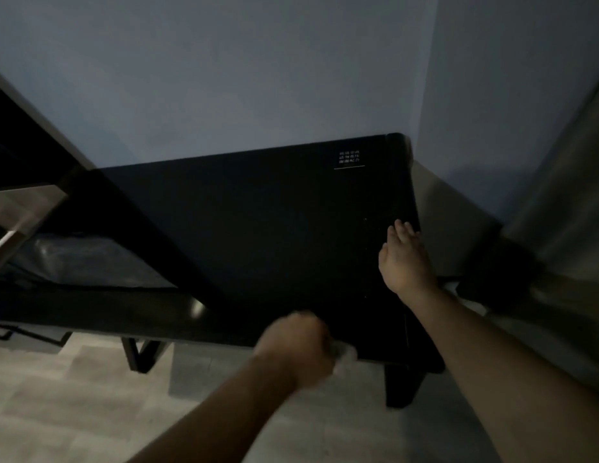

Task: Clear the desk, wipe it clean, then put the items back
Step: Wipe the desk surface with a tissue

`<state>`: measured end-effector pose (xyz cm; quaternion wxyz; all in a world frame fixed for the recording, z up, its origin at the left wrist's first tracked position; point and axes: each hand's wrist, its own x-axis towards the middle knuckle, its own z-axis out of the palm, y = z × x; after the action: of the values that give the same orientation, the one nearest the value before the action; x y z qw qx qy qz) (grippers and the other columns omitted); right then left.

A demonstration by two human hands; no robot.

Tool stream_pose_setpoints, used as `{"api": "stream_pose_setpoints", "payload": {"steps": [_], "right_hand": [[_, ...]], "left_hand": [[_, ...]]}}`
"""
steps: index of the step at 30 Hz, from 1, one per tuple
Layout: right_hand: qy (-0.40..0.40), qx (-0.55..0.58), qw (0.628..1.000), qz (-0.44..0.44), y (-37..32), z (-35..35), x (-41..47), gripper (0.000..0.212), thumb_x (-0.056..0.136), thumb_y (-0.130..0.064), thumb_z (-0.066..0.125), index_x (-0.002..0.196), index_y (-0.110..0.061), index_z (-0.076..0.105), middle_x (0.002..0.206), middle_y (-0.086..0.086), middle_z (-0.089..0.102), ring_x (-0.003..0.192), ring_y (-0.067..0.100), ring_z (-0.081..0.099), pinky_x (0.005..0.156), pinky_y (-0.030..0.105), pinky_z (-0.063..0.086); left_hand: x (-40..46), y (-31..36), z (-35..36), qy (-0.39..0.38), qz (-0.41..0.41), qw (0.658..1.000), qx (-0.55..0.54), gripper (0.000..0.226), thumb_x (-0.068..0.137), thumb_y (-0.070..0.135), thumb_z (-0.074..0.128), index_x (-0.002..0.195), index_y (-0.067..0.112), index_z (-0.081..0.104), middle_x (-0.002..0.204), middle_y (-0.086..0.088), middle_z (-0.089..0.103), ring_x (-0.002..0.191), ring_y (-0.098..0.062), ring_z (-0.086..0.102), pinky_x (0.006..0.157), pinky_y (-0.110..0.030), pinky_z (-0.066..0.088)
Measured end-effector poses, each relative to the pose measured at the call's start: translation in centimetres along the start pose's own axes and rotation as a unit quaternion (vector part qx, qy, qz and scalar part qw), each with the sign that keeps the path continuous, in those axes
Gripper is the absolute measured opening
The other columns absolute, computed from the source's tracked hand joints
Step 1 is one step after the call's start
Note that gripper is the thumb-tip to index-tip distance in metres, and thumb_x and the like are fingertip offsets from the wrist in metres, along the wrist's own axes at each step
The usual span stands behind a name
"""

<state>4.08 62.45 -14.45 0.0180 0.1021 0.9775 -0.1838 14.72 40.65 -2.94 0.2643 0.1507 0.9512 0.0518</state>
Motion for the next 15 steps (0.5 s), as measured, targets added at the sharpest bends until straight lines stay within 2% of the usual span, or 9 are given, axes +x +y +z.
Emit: {"api": "stream_pose_setpoints", "payload": {"steps": [1, 3, 8, 10, 12, 15], "right_hand": [[0.006, -0.005, 1.0, -0.003, 0.1, 0.2, 0.1, 0.054, 0.103, -0.029, 0.023, 0.152, -0.005, 0.024, 0.161, 0.01, 0.015, 0.149, 0.022, 0.01, 0.122, 0.038, 0.009], [0.014, -0.031, 0.999, -0.019, 0.4, 0.5, 0.3, 0.056, 0.101, -0.029, 0.022, 0.151, -0.003, 0.026, 0.16, 0.013, 0.017, 0.149, 0.026, 0.012, 0.121, 0.041, 0.013], [0.024, 0.028, 0.999, -0.026, 0.9, 0.0, 0.8, 0.052, 0.102, -0.028, 0.031, 0.15, -0.008, 0.032, 0.16, 0.006, 0.023, 0.148, 0.02, 0.017, 0.121, 0.033, 0.012], [0.053, 0.085, 0.994, -0.03, 1.4, -1.0, 1.9, 0.045, 0.101, -0.025, 0.037, 0.143, -0.01, 0.046, 0.151, 0.004, 0.039, 0.14, 0.021, 0.033, 0.117, 0.033, 0.025], [0.091, 0.135, 0.986, -0.032, 2.2, -1.7, 4.4, 0.036, 0.099, -0.016, 0.046, 0.131, -0.007, 0.058, 0.135, 0.007, 0.055, 0.123, 0.025, 0.051, 0.106, 0.038, 0.041], [0.159, 0.142, 0.976, -0.034, 3.5, -1.8, 9.4, 0.029, 0.092, -0.004, 0.056, 0.119, 0.003, 0.065, 0.126, 0.02, 0.061, 0.112, 0.037, 0.06, 0.097, 0.044, 0.049]], "left_hand": [[1.1, -0.1, -1.6, 0.044, -0.002, 0.999, -0.009, 0.035, 0.087, 0.047, 0.054, 0.106, 0.021, 0.07, 0.105, -0.002, 0.069, 0.1, -0.021, 0.065, 0.084, -0.032, 0.053], [3.6, 0.0, -5.1, 0.081, 0.0, 0.996, -0.034, 0.032, 0.09, 0.041, 0.053, 0.111, 0.023, 0.069, 0.113, -0.002, 0.066, 0.105, -0.021, 0.063, 0.088, -0.031, 0.052], [10.3, -0.2, -11.5, 0.079, -0.008, 0.988, -0.135, 0.033, 0.094, 0.025, 0.055, 0.127, 0.025, 0.059, 0.127, 0.003, 0.055, 0.108, -0.012, 0.058, 0.095, -0.033, 0.05], [13.3, -0.3, -12.6, 0.092, -0.011, 0.984, -0.149, 0.034, 0.093, 0.022, 0.057, 0.127, 0.025, 0.058, 0.127, 0.001, 0.055, 0.108, -0.013, 0.058, 0.096, -0.035, 0.051], [16.3, -0.3, -13.1, 0.109, -0.005, 0.981, -0.162, 0.034, 0.092, 0.022, 0.059, 0.126, 0.025, 0.058, 0.125, 0.0, 0.056, 0.105, -0.013, 0.059, 0.093, -0.036, 0.053], [20.3, 0.0, -13.7, 0.167, 0.008, 0.975, -0.148, 0.033, 0.091, 0.023, 0.059, 0.124, 0.025, 0.061, 0.122, 0.001, 0.056, 0.1, -0.011, 0.058, 0.083, -0.027, 0.05]]}}
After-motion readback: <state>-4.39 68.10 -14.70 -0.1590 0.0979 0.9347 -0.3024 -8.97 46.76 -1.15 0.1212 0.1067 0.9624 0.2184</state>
